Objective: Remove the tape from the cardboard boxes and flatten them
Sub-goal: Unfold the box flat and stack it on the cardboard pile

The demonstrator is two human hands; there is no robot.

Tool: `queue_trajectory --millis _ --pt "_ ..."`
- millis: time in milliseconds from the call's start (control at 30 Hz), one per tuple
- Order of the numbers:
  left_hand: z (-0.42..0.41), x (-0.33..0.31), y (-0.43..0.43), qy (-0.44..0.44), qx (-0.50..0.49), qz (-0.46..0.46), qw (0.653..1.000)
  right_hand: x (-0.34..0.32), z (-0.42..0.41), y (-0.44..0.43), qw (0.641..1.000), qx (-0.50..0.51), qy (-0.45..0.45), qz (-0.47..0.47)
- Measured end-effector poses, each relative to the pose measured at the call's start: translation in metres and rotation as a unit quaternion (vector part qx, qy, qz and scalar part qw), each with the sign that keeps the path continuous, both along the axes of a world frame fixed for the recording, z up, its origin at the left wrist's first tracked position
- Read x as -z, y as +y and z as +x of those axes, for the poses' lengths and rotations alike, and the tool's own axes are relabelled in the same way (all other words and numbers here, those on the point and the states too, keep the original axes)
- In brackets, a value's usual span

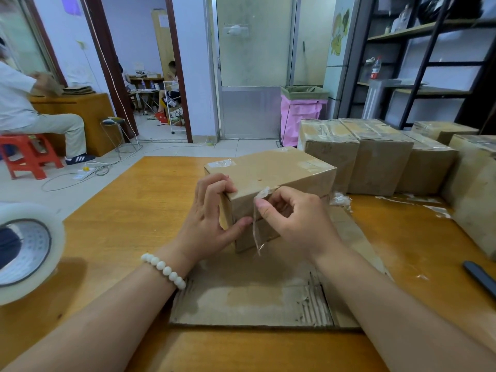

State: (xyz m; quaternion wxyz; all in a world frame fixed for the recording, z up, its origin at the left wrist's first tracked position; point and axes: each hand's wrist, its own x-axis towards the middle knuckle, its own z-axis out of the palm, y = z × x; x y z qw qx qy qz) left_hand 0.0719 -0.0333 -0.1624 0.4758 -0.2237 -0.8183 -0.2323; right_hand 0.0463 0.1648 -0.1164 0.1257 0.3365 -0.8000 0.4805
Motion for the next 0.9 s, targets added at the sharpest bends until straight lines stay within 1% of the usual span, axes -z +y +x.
queue_trajectory --millis 167,333,500,600,767,900 --pt "0.0 0.0 0.0 0.007 0.001 -0.014 1.0 0.0 0.004 -0.003 0.996 -0.018 -0.052 -0.071" --pt "0.001 0.0 0.0 0.011 -0.005 -0.023 1.0 0.002 0.005 -0.009 0.996 -0.015 -0.056 -0.074" --pt "0.0 -0.001 0.001 0.006 -0.011 -0.011 1.0 0.008 0.008 -0.014 0.997 -0.012 -0.002 -0.08" --pt "0.0 -0.001 0.0 0.007 -0.009 -0.015 1.0 0.011 0.004 -0.014 0.995 -0.014 0.016 -0.098" --pt "0.0 -0.002 -0.002 0.007 -0.006 -0.016 1.0 0.015 0.002 -0.015 0.99 -0.059 0.086 -0.092" --pt "0.002 -0.001 -0.005 -0.007 0.001 -0.008 1.0 0.013 0.0 -0.013 0.991 -0.084 0.061 -0.083"
